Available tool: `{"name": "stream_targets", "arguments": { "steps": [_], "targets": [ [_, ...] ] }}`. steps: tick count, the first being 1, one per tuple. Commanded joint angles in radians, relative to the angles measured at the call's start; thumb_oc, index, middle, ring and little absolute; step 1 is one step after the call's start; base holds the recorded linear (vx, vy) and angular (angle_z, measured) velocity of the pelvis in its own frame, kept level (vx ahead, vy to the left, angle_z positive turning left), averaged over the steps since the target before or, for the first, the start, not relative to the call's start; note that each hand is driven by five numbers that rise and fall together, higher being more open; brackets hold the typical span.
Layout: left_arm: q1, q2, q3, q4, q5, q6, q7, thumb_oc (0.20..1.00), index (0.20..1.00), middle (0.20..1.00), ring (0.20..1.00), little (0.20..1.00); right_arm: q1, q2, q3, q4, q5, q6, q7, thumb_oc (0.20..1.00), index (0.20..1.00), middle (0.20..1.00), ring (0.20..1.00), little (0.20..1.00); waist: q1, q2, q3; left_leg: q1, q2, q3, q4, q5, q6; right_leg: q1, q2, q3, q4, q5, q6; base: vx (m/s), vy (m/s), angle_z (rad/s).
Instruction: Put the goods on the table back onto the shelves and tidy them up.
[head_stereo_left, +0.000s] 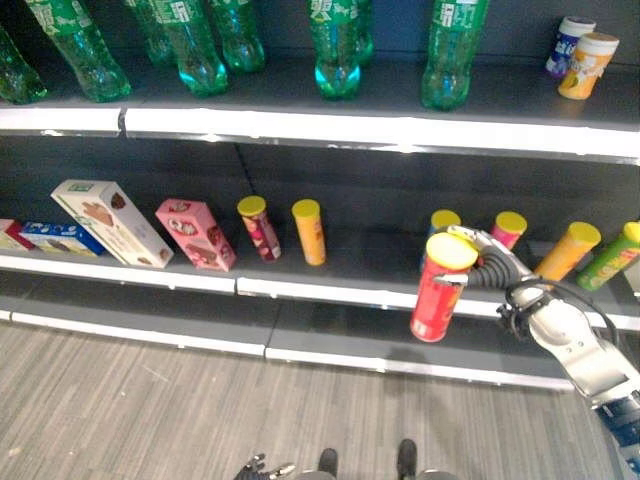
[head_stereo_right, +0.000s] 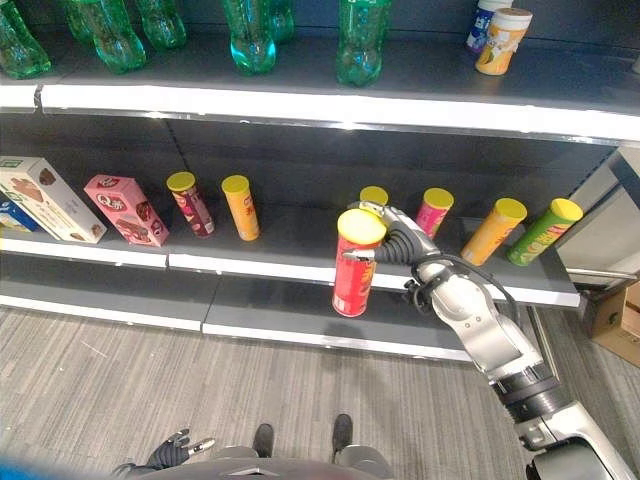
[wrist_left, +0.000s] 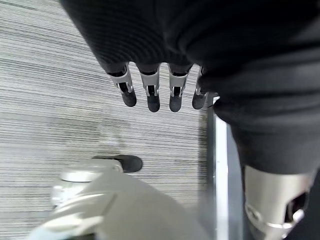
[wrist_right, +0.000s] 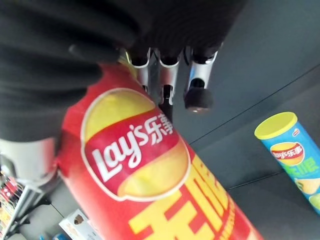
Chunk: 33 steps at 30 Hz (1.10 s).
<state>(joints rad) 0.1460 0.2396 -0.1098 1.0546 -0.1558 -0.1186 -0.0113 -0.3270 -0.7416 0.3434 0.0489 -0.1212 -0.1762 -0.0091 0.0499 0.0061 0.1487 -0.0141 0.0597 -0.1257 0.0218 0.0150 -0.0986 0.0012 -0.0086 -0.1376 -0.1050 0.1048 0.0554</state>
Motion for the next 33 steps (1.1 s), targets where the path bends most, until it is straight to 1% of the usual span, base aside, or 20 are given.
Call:
{"name": "stream_targets", "arguments": {
  "steps": [1,2,3,4,5,6,7,8,9,11,13,16,19,23,25,27,28,29,33],
  "targets": [
    [-0.055,0.043,-0.026,-0.008,-0.073,-0.002,0.023,1.000,1.000,1.000,1.000,1.000,-0.117,-0.024,-0.008,0.004,-0.049,-0.022,-0.100,0.200,0.200,0.200,0.200,0.200,0.069,-0.055,0.068,-0.078,-0.070,-0.006,0.207,-0.098,0.014,0.056,-0.057,0.022,0.027,-0.126,0.037,0.11,-0.003,0.49],
    [-0.049,0.042,-0.033,-0.003,-0.076,0.000,0.022,1.000,1.000,1.000,1.000,1.000,-0.142,-0.018,0.000,0.041,-0.064,-0.012,-0.119,0.200,0.200,0.200,0.200,0.200,0.086,-0.061,0.069,-0.130,-0.086,-0.031,0.163,-0.076,0.022,0.070,-0.056,0.019,0.025,-0.134,0.040,0.17,0.010,0.53],
    [-0.044,0.044,-0.039,-0.003,-0.082,-0.004,0.026,1.000,1.000,1.000,1.000,1.000,-0.156,-0.008,0.001,0.064,-0.063,-0.010,-0.135,0.200,0.200,0.200,0.200,0.200,0.102,-0.055,0.072,-0.175,-0.096,-0.044,0.140,-0.033,0.022,0.080,-0.050,0.020,0.027,-0.140,0.039,0.20,0.039,0.57],
    [-0.042,0.047,-0.041,-0.006,-0.085,-0.002,0.024,1.000,1.000,1.000,1.000,1.000,-0.160,-0.005,0.000,0.081,-0.061,-0.009,-0.148,0.200,0.200,0.200,0.200,0.200,0.110,-0.050,0.071,-0.196,-0.098,-0.046,0.119,-0.006,0.017,0.089,-0.045,0.021,0.027,-0.150,0.037,0.20,0.083,0.30],
    [-0.034,0.047,-0.037,0.016,-0.077,0.003,0.022,1.000,1.000,1.000,1.000,1.000,-0.165,-0.001,0.005,0.095,-0.080,-0.003,-0.154,0.200,0.200,0.200,0.200,0.200,0.116,-0.042,0.054,-0.165,-0.080,-0.040,0.045,0.005,0.022,0.097,-0.035,0.023,0.029,-0.167,0.035,0.25,0.107,0.19],
    [-0.026,0.047,-0.035,0.021,-0.073,0.002,0.027,1.000,1.000,1.000,1.000,1.000,-0.165,0.012,0.007,0.109,-0.095,0.003,-0.164,0.200,0.200,0.200,0.200,0.200,0.121,-0.039,0.045,-0.137,-0.074,-0.040,0.007,0.021,0.024,0.107,-0.030,0.028,0.029,-0.175,0.038,0.20,0.082,0.00],
    [-0.026,0.047,-0.035,0.021,-0.073,0.001,0.027,1.000,1.000,1.000,1.000,1.000,-0.165,0.013,0.007,0.110,-0.096,0.003,-0.165,0.200,0.200,0.200,0.200,0.200,0.122,-0.039,0.047,-0.132,-0.073,-0.038,0.000,0.024,0.024,0.109,-0.030,0.030,0.029,-0.176,0.038,0.26,0.131,-0.36],
    [-0.020,0.046,-0.034,0.032,-0.060,0.002,0.027,1.000,1.000,1.000,1.000,1.000,-0.169,0.031,0.010,0.135,-0.116,0.015,-0.181,0.200,0.200,0.200,0.200,0.200,0.120,-0.041,0.028,-0.114,-0.078,-0.035,-0.018,0.028,0.025,0.112,-0.042,0.033,0.038,-0.185,0.044,0.23,0.143,-0.55],
    [-0.020,0.046,-0.038,0.034,-0.057,0.000,0.028,1.000,1.000,1.000,1.000,1.000,-0.178,0.042,0.010,0.151,-0.127,0.020,-0.195,0.200,0.200,0.200,0.200,0.200,0.122,-0.040,0.023,-0.102,-0.078,-0.027,-0.030,0.028,0.028,0.109,-0.049,0.037,0.045,-0.186,0.046,0.28,0.193,-0.59],
    [-0.032,0.047,-0.046,0.029,-0.061,-0.006,0.036,1.000,1.000,1.000,1.000,1.000,-0.216,0.064,0.021,0.195,-0.148,0.028,-0.227,0.200,0.200,0.200,0.200,0.200,0.129,-0.036,0.022,-0.085,-0.079,-0.010,-0.061,0.034,0.033,0.097,-0.062,0.042,0.053,-0.184,0.053,0.15,0.153,-0.05],
    [-0.059,0.050,-0.067,0.007,-0.090,-0.013,0.059,1.000,1.000,1.000,1.000,1.000,-0.294,0.085,0.050,0.282,-0.173,0.051,-0.282,0.200,0.200,0.200,0.200,0.200,0.142,-0.028,0.038,-0.090,-0.085,-0.001,-0.076,0.042,0.039,0.069,-0.073,0.044,0.061,-0.180,0.062,0.08,0.137,-0.32],
    [-0.079,0.046,-0.107,-0.013,-0.115,-0.023,0.085,1.000,1.000,1.000,1.000,1.000,-0.394,0.124,0.058,0.389,-0.212,0.082,-0.390,0.200,0.200,0.200,0.200,0.200,0.162,-0.004,0.073,-0.109,-0.093,0.003,-0.097,0.049,0.044,0.026,-0.081,0.047,0.063,-0.163,0.075,-0.01,0.092,0.09],
    [-0.078,0.045,-0.118,-0.013,-0.118,-0.026,0.091,1.000,1.000,1.000,1.000,1.000,-0.440,0.140,0.058,0.452,-0.220,0.094,-0.432,0.200,0.200,0.200,0.200,0.200,0.174,0.005,0.085,-0.118,-0.095,0.002,-0.098,0.049,0.048,0.013,-0.084,0.043,0.059,-0.156,0.079,-0.01,0.025,0.10],
    [-0.084,0.047,-0.134,-0.018,-0.126,-0.031,0.096,1.000,1.000,1.000,1.000,1.000,-0.499,0.133,0.063,0.523,-0.206,0.099,-0.465,0.200,0.200,0.200,0.200,0.200,0.185,0.013,0.098,-0.136,-0.097,-0.004,-0.099,0.054,0.047,0.000,-0.087,0.042,0.055,-0.152,0.083,-0.01,-0.001,0.04],
    [-0.096,0.052,-0.156,-0.036,-0.142,-0.041,0.104,1.000,1.000,1.000,1.000,1.000,-0.564,0.107,0.072,0.610,-0.188,0.108,-0.506,0.200,0.200,0.200,0.200,0.200,0.200,0.027,0.117,-0.159,-0.101,-0.014,-0.100,0.065,0.045,-0.021,-0.089,0.032,0.067,-0.154,0.084,-0.05,-0.014,0.11],
    [-0.102,0.052,-0.178,-0.053,-0.147,-0.044,0.104,1.000,1.000,1.000,1.000,1.000,-0.599,0.086,0.070,0.657,-0.180,0.116,-0.524,0.200,0.200,0.200,0.200,0.200,0.210,0.040,0.131,-0.176,-0.106,-0.027,-0.100,0.072,0.044,-0.038,-0.090,0.025,0.082,-0.158,0.085,-0.04,-0.009,0.09],
    [-0.103,0.052,-0.178,-0.053,-0.147,-0.044,0.104,1.000,1.000,1.000,1.000,1.000,-0.600,0.085,0.071,0.659,-0.180,0.116,-0.524,0.200,0.200,0.200,0.200,0.200,0.209,0.040,0.130,-0.177,-0.106,-0.027,-0.100,0.072,0.044,-0.039,-0.090,0.025,0.083,-0.158,0.085,-0.05,-0.008,0.18],
    [-0.108,0.051,-0.204,-0.071,-0.152,-0.048,0.104,1.000,1.000,1.000,1.000,1.000,-0.638,0.052,0.068,0.708,-0.166,0.123,-0.555,0.200,0.200,0.200,0.200,0.200,0.220,0.063,0.144,-0.197,-0.113,-0.048,-0.099,0.082,0.043,-0.060,-0.095,0.004,0.106,-0.164,0.085,-0.03,-0.002,0.20],
    [-0.119,0.054,-0.232,-0.088,-0.147,-0.053,0.109,1.000,1.000,1.000,1.000,1.000,-0.675,0.021,0.064,0.744,-0.158,0.129,-0.601,0.200,0.200,0.200,0.200,0.200,0.229,0.093,0.160,-0.216,-0.122,-0.070,-0.100,0.092,0.043,-0.083,-0.103,-0.015,0.126,-0.168,0.089,-0.02,0.006,0.29]
  ]
}}
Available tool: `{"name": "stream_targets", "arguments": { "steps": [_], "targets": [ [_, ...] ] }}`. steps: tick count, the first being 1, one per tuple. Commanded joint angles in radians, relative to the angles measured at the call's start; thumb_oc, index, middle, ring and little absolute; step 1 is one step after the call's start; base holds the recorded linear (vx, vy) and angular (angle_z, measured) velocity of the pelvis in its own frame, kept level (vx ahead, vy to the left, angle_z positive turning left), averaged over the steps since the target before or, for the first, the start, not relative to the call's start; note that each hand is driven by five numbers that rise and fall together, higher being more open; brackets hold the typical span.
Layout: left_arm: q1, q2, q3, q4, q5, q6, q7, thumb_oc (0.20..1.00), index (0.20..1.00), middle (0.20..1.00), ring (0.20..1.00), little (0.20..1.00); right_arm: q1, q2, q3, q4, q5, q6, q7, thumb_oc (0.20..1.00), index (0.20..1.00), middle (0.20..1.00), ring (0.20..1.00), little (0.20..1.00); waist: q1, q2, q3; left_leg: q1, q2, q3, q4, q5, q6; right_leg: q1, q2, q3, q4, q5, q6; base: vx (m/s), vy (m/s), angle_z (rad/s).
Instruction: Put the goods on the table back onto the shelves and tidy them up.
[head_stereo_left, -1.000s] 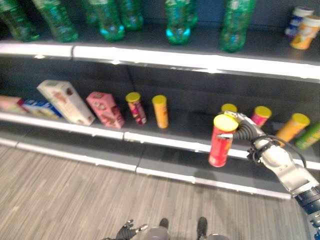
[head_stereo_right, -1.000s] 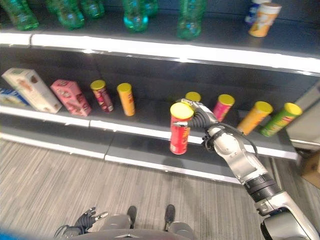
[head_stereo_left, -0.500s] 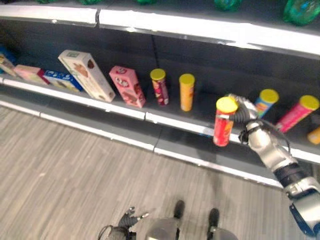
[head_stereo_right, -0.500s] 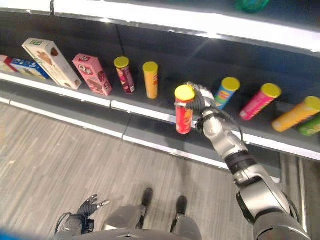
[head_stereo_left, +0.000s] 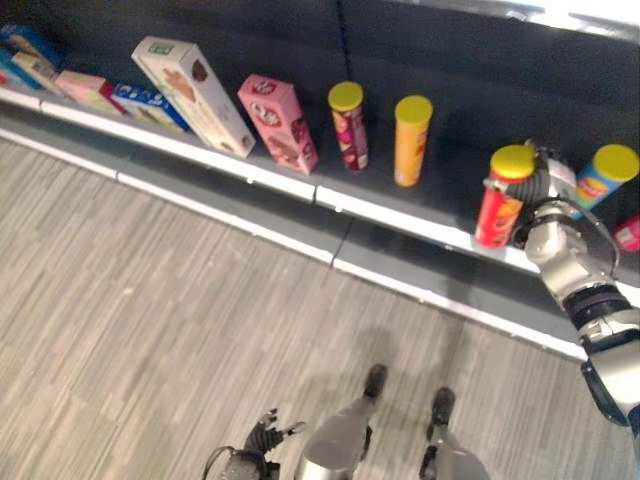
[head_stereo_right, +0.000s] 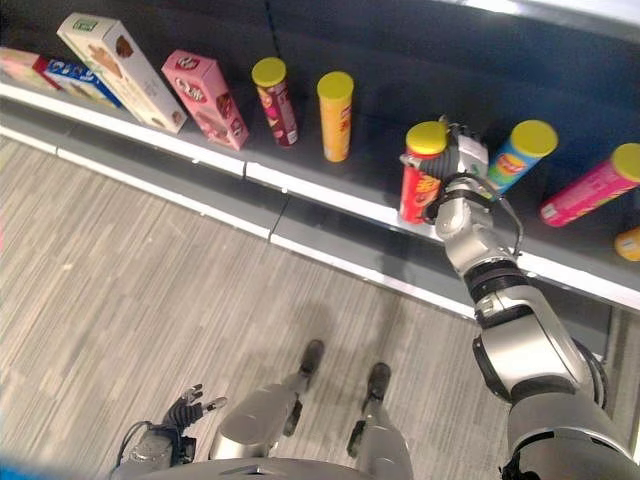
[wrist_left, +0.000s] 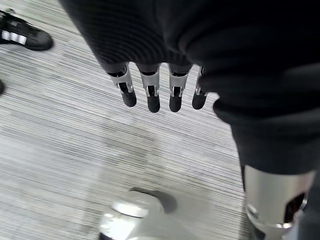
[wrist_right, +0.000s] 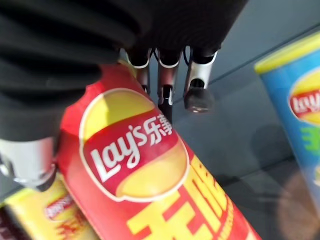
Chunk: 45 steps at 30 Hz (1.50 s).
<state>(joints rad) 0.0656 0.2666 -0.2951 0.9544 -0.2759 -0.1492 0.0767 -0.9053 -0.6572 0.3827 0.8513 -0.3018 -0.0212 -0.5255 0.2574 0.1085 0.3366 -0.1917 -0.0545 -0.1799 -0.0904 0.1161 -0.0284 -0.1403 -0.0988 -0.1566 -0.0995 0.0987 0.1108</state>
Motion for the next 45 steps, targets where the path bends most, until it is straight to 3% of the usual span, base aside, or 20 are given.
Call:
{"name": "stream_targets", "arguments": {
  "steps": [1,7,10,17,45],
  "targets": [
    [-0.040,0.027,-0.051,0.008,-0.026,-0.023,0.022,1.000,1.000,1.000,1.000,1.000,-0.105,-0.070,0.026,-0.052,0.023,-0.025,-0.091,0.200,0.200,0.200,0.200,0.200,0.023,-0.005,-0.026,-0.043,-0.010,-0.021,0.012,-0.007,-0.028,0.055,-0.013,-0.001,0.121,-0.163,0.034,0.00,-0.002,0.16],
    [-0.054,0.033,-0.077,-0.022,-0.039,-0.029,0.025,1.000,1.000,1.000,1.000,1.000,-0.176,-0.110,0.056,0.011,0.051,-0.021,-0.110,0.200,0.200,0.200,0.200,0.200,0.046,0.021,-0.020,-0.076,-0.026,-0.045,0.013,0.000,-0.028,0.043,-0.020,-0.017,0.115,-0.165,0.038,0.02,-0.003,0.13],
    [-0.063,0.040,-0.102,-0.035,-0.040,-0.030,0.023,1.000,1.000,1.000,1.000,1.000,-0.251,-0.179,0.075,0.041,0.071,-0.013,-0.139,0.200,0.200,0.200,0.200,0.200,0.074,0.040,-0.017,-0.106,-0.042,-0.077,0.014,0.007,-0.030,0.030,-0.030,-0.046,0.119,-0.173,0.042,0.03,-0.027,0.17],
    [-0.071,0.041,-0.120,-0.050,-0.032,-0.031,0.029,1.000,1.000,1.000,1.000,1.000,-0.281,-0.217,0.076,0.061,0.088,-0.006,-0.171,0.200,0.200,0.200,0.200,0.200,0.086,0.058,-0.018,-0.124,-0.055,-0.095,0.012,0.012,-0.031,0.026,-0.038,-0.067,0.115,-0.175,0.045,0.02,-0.006,0.16],
    [-0.090,0.044,-0.138,-0.106,-0.042,-0.043,0.061,1.000,1.000,1.000,1.000,1.000,-0.256,-0.198,0.058,0.148,0.149,-0.008,-0.220,0.200,0.200,0.200,0.200,0.200,0.084,0.095,-0.002,-0.151,-0.067,-0.108,0.012,0.019,-0.035,0.006,-0.044,-0.067,0.112,-0.179,0.048,0.00,0.000,0.00]
  ]
}}
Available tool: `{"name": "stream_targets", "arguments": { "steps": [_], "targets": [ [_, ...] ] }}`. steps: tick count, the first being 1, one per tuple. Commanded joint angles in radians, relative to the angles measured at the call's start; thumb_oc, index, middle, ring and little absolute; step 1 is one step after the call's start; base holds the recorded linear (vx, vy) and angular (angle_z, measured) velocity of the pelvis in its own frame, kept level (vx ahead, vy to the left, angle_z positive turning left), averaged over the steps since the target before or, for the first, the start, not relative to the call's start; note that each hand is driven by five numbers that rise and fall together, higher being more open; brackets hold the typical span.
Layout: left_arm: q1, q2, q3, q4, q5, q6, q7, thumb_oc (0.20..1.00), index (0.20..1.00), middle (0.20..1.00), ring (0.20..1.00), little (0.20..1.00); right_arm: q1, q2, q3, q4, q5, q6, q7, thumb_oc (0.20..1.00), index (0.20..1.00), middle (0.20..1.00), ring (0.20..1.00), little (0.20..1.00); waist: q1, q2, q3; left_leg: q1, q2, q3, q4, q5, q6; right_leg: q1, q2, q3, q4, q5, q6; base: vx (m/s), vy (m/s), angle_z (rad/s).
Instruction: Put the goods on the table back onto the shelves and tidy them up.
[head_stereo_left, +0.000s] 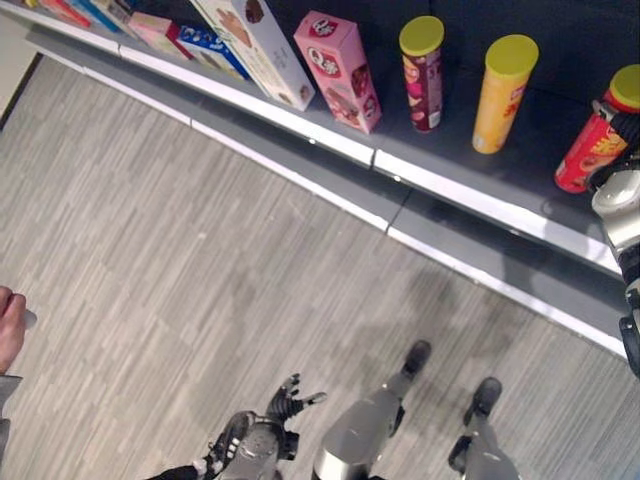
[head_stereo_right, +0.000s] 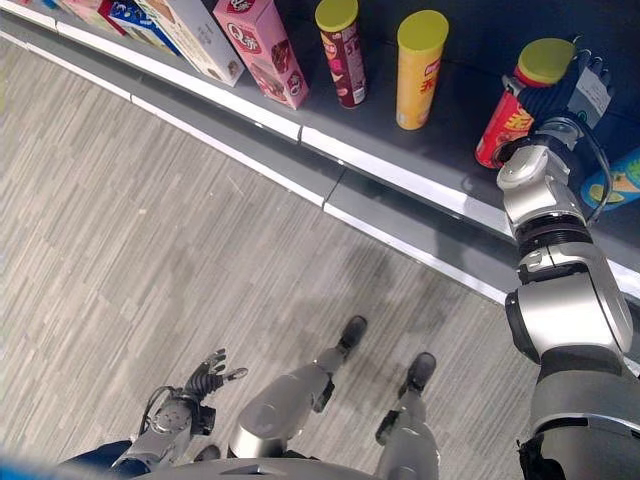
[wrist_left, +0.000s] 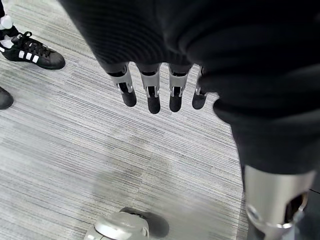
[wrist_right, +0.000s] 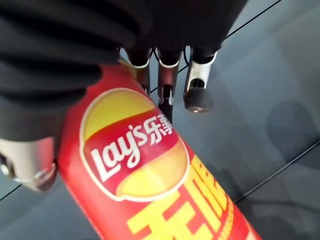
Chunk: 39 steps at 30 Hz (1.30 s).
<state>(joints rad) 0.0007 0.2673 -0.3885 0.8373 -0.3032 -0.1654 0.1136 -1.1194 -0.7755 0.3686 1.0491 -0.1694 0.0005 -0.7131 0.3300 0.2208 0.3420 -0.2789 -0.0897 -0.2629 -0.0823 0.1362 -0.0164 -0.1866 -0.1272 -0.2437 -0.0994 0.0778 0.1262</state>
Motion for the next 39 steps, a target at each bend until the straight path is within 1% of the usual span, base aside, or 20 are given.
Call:
{"name": "stream_targets", "arguments": {
  "steps": [1,4,11,12,13,14,22,29,30,31,32,34,35,36,37,39],
  "targets": [
    [-0.025,0.042,-0.045,0.013,-0.017,-0.025,0.025,1.000,1.000,1.000,1.000,1.000,-0.039,-0.079,0.071,-0.054,0.015,-0.028,-0.037,0.200,0.200,0.200,0.200,0.200,0.011,-0.017,-0.009,-0.063,-0.032,-0.025,0.003,-0.002,-0.047,0.053,-0.015,0.021,0.113,-0.158,0.033,0.00,0.000,0.00],
    [-0.026,0.038,-0.045,0.016,-0.012,-0.024,0.029,1.000,1.000,1.000,1.000,1.000,-0.030,-0.072,0.075,-0.064,-0.018,-0.013,-0.049,0.200,0.200,0.200,0.200,0.200,0.010,-0.024,-0.012,-0.062,-0.031,-0.024,0.002,-0.004,-0.046,0.053,-0.014,0.027,0.112,-0.159,0.033,0.00,0.000,0.00],
    [-0.034,0.036,-0.047,0.022,-0.012,-0.023,0.032,1.000,1.000,1.000,1.000,1.000,-0.018,-0.068,0.072,-0.062,-0.023,-0.007,-0.047,0.200,0.200,0.200,0.200,0.200,0.003,-0.025,-0.007,-0.062,-0.029,-0.027,0.001,-0.001,-0.048,0.049,-0.013,0.026,0.114,-0.160,0.032,0.00,0.000,0.00],
    [-0.034,0.035,-0.046,0.024,-0.010,-0.022,0.032,1.000,1.000,1.000,1.000,1.000,-0.016,-0.066,0.072,-0.061,-0.020,-0.009,-0.045,0.354,0.354,0.354,0.354,0.354,0.002,-0.025,-0.006,-0.063,-0.029,-0.026,0.001,-0.001,-0.048,0.048,-0.013,0.027,0.114,-0.160,0.033,-0.04,0.003,0.00],
    [-0.034,0.035,-0.046,0.025,-0.010,-0.022,0.032,1.000,1.000,1.000,1.000,1.000,-0.016,-0.066,0.072,-0.060,-0.018,-0.009,-0.043,0.583,0.583,0.583,0.583,0.583,0.001,-0.026,-0.006,-0.064,-0.029,-0.025,0.001,-0.001,-0.048,0.047,-0.013,0.027,0.115,-0.159,0.033,-0.03,0.005,0.00],
    [-0.034,0.034,-0.047,0.028,-0.008,-0.021,0.031,1.000,1.000,1.000,1.000,1.000,-0.014,-0.064,0.072,-0.059,-0.016,-0.010,-0.041,1.000,1.000,1.000,1.000,1.000,0.000,-0.027,-0.005,-0.064,-0.029,-0.023,0.001,0.000,-0.048,0.046,-0.013,0.028,0.115,-0.158,0.034,0.00,0.000,0.00],
    [-0.042,0.029,-0.042,0.047,-0.009,-0.019,0.037,1.000,1.000,1.000,1.000,1.000,-0.003,-0.041,0.067,-0.068,-0.015,-0.009,-0.047,1.000,1.000,1.000,1.000,1.000,-0.006,-0.033,-0.008,-0.062,-0.027,-0.022,0.000,0.002,-0.049,0.050,-0.012,0.030,0.116,-0.156,0.034,0.00,0.001,0.00],
    [-0.049,0.024,-0.040,0.057,-0.001,-0.012,0.037,1.000,1.000,1.000,1.000,1.000,0.055,-0.001,0.021,-0.145,-0.029,-0.006,-0.067,1.000,1.000,1.000,1.000,1.000,-0.017,-0.057,-0.021,-0.049,-0.018,-0.010,0.000,-0.003,-0.048,0.063,-0.008,0.033,0.105,-0.147,0.033,-0.01,0.002,-0.01],
    [-0.050,0.019,-0.035,0.056,0.002,-0.009,0.037,1.000,1.000,1.000,1.000,1.000,0.080,0.009,0.002,-0.192,-0.041,-0.004,-0.077,1.000,1.000,1.000,1.000,1.000,-0.021,-0.063,-0.024,-0.045,-0.016,-0.008,0.001,-0.005,-0.048,0.067,-0.006,0.034,0.102,-0.146,0.031,0.00,0.000,0.00],
    [-0.049,0.020,-0.035,0.056,0.003,-0.009,0.037,1.000,1.000,1.000,1.000,1.000,0.083,0.009,0.000,-0.195,-0.042,-0.003,-0.077,1.000,1.000,1.000,1.000,1.000,-0.021,-0.064,-0.025,-0.045,-0.016,-0.008,0.001,-0.005,-0.048,0.068,-0.006,0.034,0.101,-0.145,0.031,-0.03,-0.002,0.00],
    [-0.051,0.013,-0.024,0.064,0.010,-0.002,0.037,1.000,1.000,1.000,1.000,1.000,0.124,0.019,-0.035,-0.277,-0.068,0.000,-0.096,1.000,1.000,1.000,1.000,1.000,-0.031,-0.077,-0.031,-0.039,-0.011,-0.004,0.002,-0.007,-0.048,0.073,-0.002,0.035,0.098,-0.144,0.029,0.00,0.000,0.00],
    [-0.049,0.011,-0.020,0.070,0.013,0.001,0.036,1.000,1.000,1.000,1.000,1.000,0.155,0.025,-0.059,-0.325,-0.089,0.007,-0.105,1.000,1.000,1.000,1.000,1.000,-0.035,-0.085,-0.034,-0.034,-0.008,-0.001,0.002,-0.010,-0.047,0.078,0.000,0.036,0.095,-0.144,0.029,0.00,0.000,0.00],
    [-0.051,0.006,0.002,0.089,0.025,0.009,0.038,1.000,1.000,1.000,1.000,1.000,0.223,0.042,-0.107,-0.432,-0.131,0.011,-0.114,1.000,1.000,1.000,1.000,1.000,-0.048,-0.101,-0.039,-0.024,-0.001,0.006,0.002,-0.014,-0.048,0.086,0.003,0.038,0.091,-0.142,0.027,-0.01,-0.032,0.00],
    [-0.051,0.003,0.014,0.099,0.031,0.014,0.037,1.000,1.000,1.000,1.000,1.000,0.254,0.052,-0.119,-0.482,-0.149,0.007,-0.113,1.000,1.000,1.000,1.000,1.000,-0.057,-0.109,-0.041,-0.020,0.003,0.010,0.003,-0.016,-0.047,0.089,0.006,0.040,0.090,-0.142,0.026,-0.03,-0.038,-0.04],
    [-0.048,0.000,0.037,0.112,0.043,0.020,0.039,1.000,1.000,1.000,1.000,1.000,0.312,0.057,-0.147,-0.557,-0.164,-0.005,-0.094,1.000,1.000,1.000,1.000,1.000,-0.073,-0.122,-0.043,-0.013,0.009,0.019,0.003,-0.019,-0.049,0.094,0.008,0.043,0.088,-0.139,0.024,-0.01,-0.032,-0.03],
    [-0.043,0.001,0.064,0.129,0.051,0.030,0.035,1.000,1.000,1.000,1.000,1.000,0.419,0.098,-0.183,-0.676,-0.156,-0.037,-0.039,1.000,1.000,1.000,1.000,1.000,-0.088,-0.142,-0.048,-0.001,0.018,0.031,0.003,-0.024,-0.049,0.103,0.011,0.046,0.082,-0.135,0.022,-0.01,-0.029,-0.06]
  ]
}}
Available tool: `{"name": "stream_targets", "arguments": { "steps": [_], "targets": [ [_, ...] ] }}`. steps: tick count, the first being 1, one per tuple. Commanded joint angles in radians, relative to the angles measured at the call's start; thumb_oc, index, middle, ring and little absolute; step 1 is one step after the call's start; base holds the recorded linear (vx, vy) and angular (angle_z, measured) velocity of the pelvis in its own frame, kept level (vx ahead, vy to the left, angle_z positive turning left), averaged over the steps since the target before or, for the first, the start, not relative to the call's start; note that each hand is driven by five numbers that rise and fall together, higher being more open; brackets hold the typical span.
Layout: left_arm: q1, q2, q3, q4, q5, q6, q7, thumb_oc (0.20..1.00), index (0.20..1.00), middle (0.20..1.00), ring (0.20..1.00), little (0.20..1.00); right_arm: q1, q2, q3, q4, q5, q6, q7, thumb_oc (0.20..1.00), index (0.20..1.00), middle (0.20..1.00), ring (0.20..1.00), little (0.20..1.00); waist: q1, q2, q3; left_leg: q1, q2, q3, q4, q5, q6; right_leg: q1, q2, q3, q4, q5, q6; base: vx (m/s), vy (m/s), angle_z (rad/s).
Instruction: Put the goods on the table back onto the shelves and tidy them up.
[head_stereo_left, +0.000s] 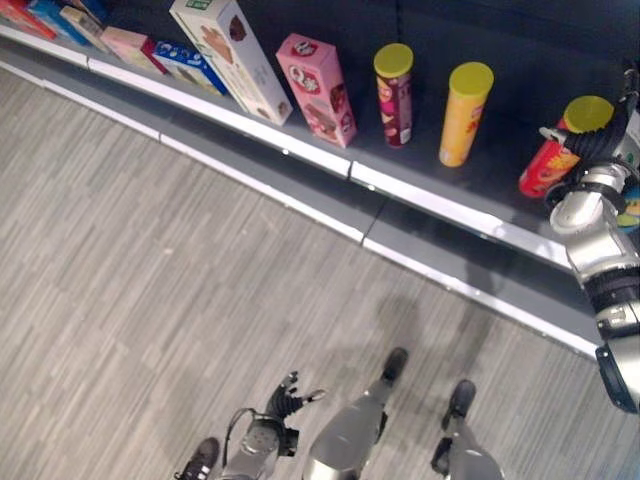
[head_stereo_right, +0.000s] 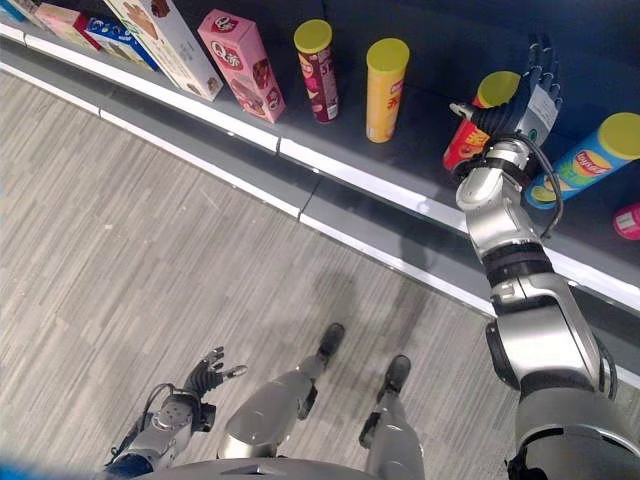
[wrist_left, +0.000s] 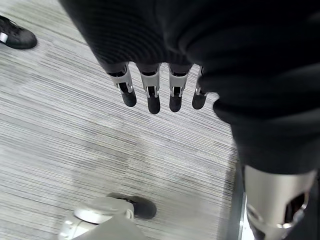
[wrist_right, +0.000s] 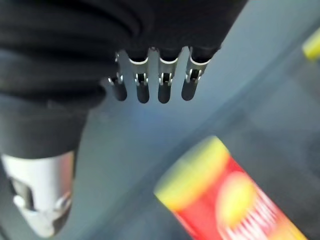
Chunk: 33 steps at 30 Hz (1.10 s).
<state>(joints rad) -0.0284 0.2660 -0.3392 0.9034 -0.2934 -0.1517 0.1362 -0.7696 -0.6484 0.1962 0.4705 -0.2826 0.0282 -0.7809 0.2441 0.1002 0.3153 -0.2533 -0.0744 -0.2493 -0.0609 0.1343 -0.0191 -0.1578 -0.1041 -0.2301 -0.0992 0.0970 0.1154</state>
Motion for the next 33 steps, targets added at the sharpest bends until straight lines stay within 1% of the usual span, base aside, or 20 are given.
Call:
{"name": "stream_targets", "arguments": {
  "steps": [1,2,3,4,5,6,8,11,13,14,16,19,20,23,24,27,28,29,32,33],
  "targets": [
    [-0.012,0.004,0.014,0.063,0.041,0.016,0.012,1.000,1.000,1.000,1.000,1.000,0.076,-0.027,-0.016,-0.104,-0.044,-0.063,0.032,1.000,1.000,1.000,1.000,1.000,-0.001,-0.023,-0.022,-0.025,0.003,0.018,-0.019,-0.022,-0.047,0.075,-0.012,0.033,0.081,-0.154,0.033,-0.01,-0.055,-0.26],
    [0.001,0.003,0.058,0.080,0.055,0.026,0.009,1.000,1.000,1.000,1.000,1.000,0.216,0.032,-0.035,-0.241,0.085,-0.154,0.170,1.000,1.000,1.000,1.000,1.000,-0.032,-0.052,-0.027,-0.014,0.018,0.036,-0.019,-0.026,-0.049,0.082,-0.006,0.041,0.077,-0.150,0.030,-0.01,-0.068,-0.27],
    [0.017,0.008,0.083,0.081,0.060,0.031,0.001,1.000,1.000,1.000,1.000,1.000,0.313,0.068,-0.050,-0.309,0.213,-0.212,0.277,1.000,1.000,1.000,1.000,1.000,-0.045,-0.070,-0.029,0.003,0.026,0.050,-0.019,-0.033,-0.051,0.093,-0.002,0.049,0.075,-0.151,0.027,-0.02,-0.063,-0.21],
    [0.017,0.009,0.081,0.080,0.060,0.031,0.001,1.000,1.000,1.000,1.000,1.000,0.317,0.068,-0.053,-0.312,0.214,-0.211,0.280,1.000,1.000,1.000,1.000,1.000,-0.044,-0.070,-0.031,0.001,0.026,0.049,-0.021,-0.029,-0.050,0.092,-0.002,0.048,0.073,-0.148,0.027,-0.02,-0.060,-0.22],
    [0.033,0.015,0.128,0.107,0.090,0.043,-0.034,1.000,1.000,1.000,1.000,1.000,0.459,0.114,-0.041,-0.371,0.425,-0.282,0.471,1.000,1.000,1.000,1.000,1.000,-0.069,-0.098,-0.038,0.018,0.039,0.072,-0.020,-0.034,-0.055,0.105,0.005,0.057,0.067,-0.147,0.025,-0.03,-0.061,-0.32],
    [0.035,0.017,0.151,0.120,0.094,0.044,-0.048,1.000,1.000,1.000,1.000,1.000,0.534,0.134,-0.022,-0.392,0.521,-0.301,0.573,1.000,1.000,1.000,1.000,1.000,-0.083,-0.112,-0.046,0.020,0.046,0.081,-0.020,-0.032,-0.058,0.105,0.009,0.061,0.063,-0.142,0.026,-0.04,-0.100,-0.42],
    [0.048,0.023,0.199,0.150,0.098,0.044,-0.082,1.000,1.000,1.000,1.000,1.000,0.688,0.146,0.012,-0.384,0.675,-0.288,0.764,1.000,1.000,1.000,1.000,1.000,-0.113,-0.139,-0.058,0.038,0.063,0.101,-0.019,-0.033,-0.069,0.117,0.022,0.074,0.056,-0.140,0.021,-0.05,-0.099,-0.25],
    [0.076,0.033,0.234,0.165,0.111,0.035,-0.111,1.000,1.000,1.000,1.000,1.000,0.831,0.119,0.037,-0.347,0.685,-0.254,0.882,1.000,1.000,1.000,1.000,1.000,-0.143,-0.165,-0.080,0.063,0.086,0.117,-0.017,-0.035,-0.082,0.133,0.037,0.088,0.049,-0.140,0.014,-0.04,-0.104,-0.25],
    [0.090,0.038,0.248,0.174,0.107,0.026,-0.121,1.000,1.000,1.000,1.000,1.000,0.878,0.102,0.049,-0.253,0.614,-0.242,0.891,1.000,1.000,1.000,1.000,1.000,-0.170,-0.185,-0.085,0.068,0.106,0.132,0.017,-0.045,-0.086,0.134,0.054,0.127,0.051,-0.138,0.005,-0.10,-0.111,-0.32],
    [0.091,0.038,0.248,0.174,0.107,0.026,-0.121,1.000,1.000,1.000,1.000,1.000,0.878,0.102,0.049,-0.253,0.614,-0.242,0.891,1.000,1.000,1.000,1.000,1.000,-0.169,-0.185,-0.085,0.068,0.106,0.132,0.018,-0.046,-0.086,0.134,0.054,0.128,0.051,-0.138,0.005,-0.17,-0.080,-0.27],
    [0.085,0.040,0.245,0.168,0.091,0.020,-0.124,1.000,1.000,1.000,1.000,1.000,0.862,0.096,0.049,-0.165,0.589,-0.232,0.872,1.000,1.000,1.000,1.000,1.000,-0.182,-0.197,-0.071,0.048,0.088,0.118,0.112,-0.084,-0.077,0.120,0.055,0.163,0.071,-0.127,0.002,-0.13,-0.019,-0.47],
    [0.062,0.036,0.233,0.180,0.085,0.015,-0.126,1.000,1.000,1.000,1.000,1.000,0.814,0.105,0.050,0.023,0.526,-0.212,0.826,1.000,1.000,1.000,1.000,1.000,-0.202,-0.218,-0.066,0.065,0.024,0.074,0.220,-0.182,-0.056,0.099,0.050,0.207,0.084,-0.103,0.003,-0.13,0.061,-0.47],
    [0.051,0.035,0.221,0.181,0.090,0.017,-0.125,1.000,1.000,1.000,1.000,1.000,0.810,0.122,0.030,0.092,0.506,-0.185,0.809,1.000,1.000,1.000,1.000,1.000,-0.226,-0.214,-0.088,0.101,-0.007,0.057,0.212,-0.207,-0.034,0.080,0.067,0.253,0.085,-0.089,0.004,-0.06,0.162,-0.26],
    [0.047,0.032,0.215,0.184,0.093,0.017,-0.123,1.000,1.000,1.000,1.000,1.000,0.815,0.142,0.008,0.160,0.506,-0.180,0.799,1.000,1.000,1.000,1.000,1.000,-0.240,-0.202,-0.111,0.149,-0.006,0.085,0.146,-0.205,-0.012,0.069,0.080,0.275,0.095,-0.080,0.009,-0.03,0.179,-1.33],
    [0.012,0.062,0.207,0.168,0.096,0.015,-0.119,1.000,1.000,1.000,1.000,1.000,0.791,0.195,-0.022,0.227,0.510,-0.160,0.765,1.000,1.000,1.000,1.000,1.000,-0.266,-0.194,-0.111,0.176,0.014,0.160,0.079,-0.177,0.005,0.001,0.086,0.290,0.204,-0.085,0.037,-0.14,0.351,-1.35],
    [-0.007,0.079,0.221,0.166,0.082,0.017,-0.106,1.000,1.000,1.000,1.000,1.000,0.760,0.231,-0.020,0.213,0.517,-0.160,0.744,1.000,1.000,1.000,1.000,1.000,-0.263,-0.200,-0.081,0.189,0.046,0.218,0.066,-0.170,0.010,-0.046,0.064,0.216,0.295,-0.092,0.054,-0.13,0.140,-0.80],
    [-0.007,0.079,0.221,0.166,0.082,0.017,-0.106,1.000,1.000,1.000,1.000,1.000,0.760,0.231,-0.020,0.213,0.517,-0.159,0.744,1.000,1.000,1.000,1.000,1.000,-0.262,-0.201,-0.080,0.191,0.046,0.219,0.066,-0.170,0.010,-0.045,0.064,0.217,0.297,-0.093,0.054,-0.10,0.010,-1.48],
    [-0.006,0.081,0.232,0.184,0.089,0.021,-0.103,1.000,1.000,1.000,1.000,1.000,0.776,0.242,-0.038,0.179,0.520,-0.163,0.740,1.000,1.000,1.000,1.000,1.000,-0.259,-0.202,-0.081,0.191,0.068,0.246,0.067,-0.166,0.012,-0.036,0.034,0.164,0.311,-0.103,0.042,-0.08,0.001,-1.35],
    [0.019,0.070,0.251,0.200,0.117,0.027,-0.106,1.000,1.000,1.000,1.000,1.000,0.813,0.217,-0.109,0.097,0.523,-0.183,0.725,1.000,1.000,1.000,1.000,1.000,-0.249,-0.190,-0.097,0.174,0.118,0.304,0.089,-0.174,0.007,0.026,-0.066,0.119,0.293,-0.096,0.028,-0.12,-0.089,-1.15],
    [0.033,0.068,0.272,0.204,0.113,0.027,-0.105,1.000,1.000,1.000,1.000,1.000,0.826,0.196,-0.140,0.045,0.521,-0.189,0.730,1.000,1.000,1.000,1.000,1.000,-0.236,-0.189,-0.113,0.155,0.150,0.334,0.105,-0.179,-0.001,0.052,-0.136,0.098,0.268,-0.058,0.041,-0.10,-0.172,-0.99]
  ]
}}
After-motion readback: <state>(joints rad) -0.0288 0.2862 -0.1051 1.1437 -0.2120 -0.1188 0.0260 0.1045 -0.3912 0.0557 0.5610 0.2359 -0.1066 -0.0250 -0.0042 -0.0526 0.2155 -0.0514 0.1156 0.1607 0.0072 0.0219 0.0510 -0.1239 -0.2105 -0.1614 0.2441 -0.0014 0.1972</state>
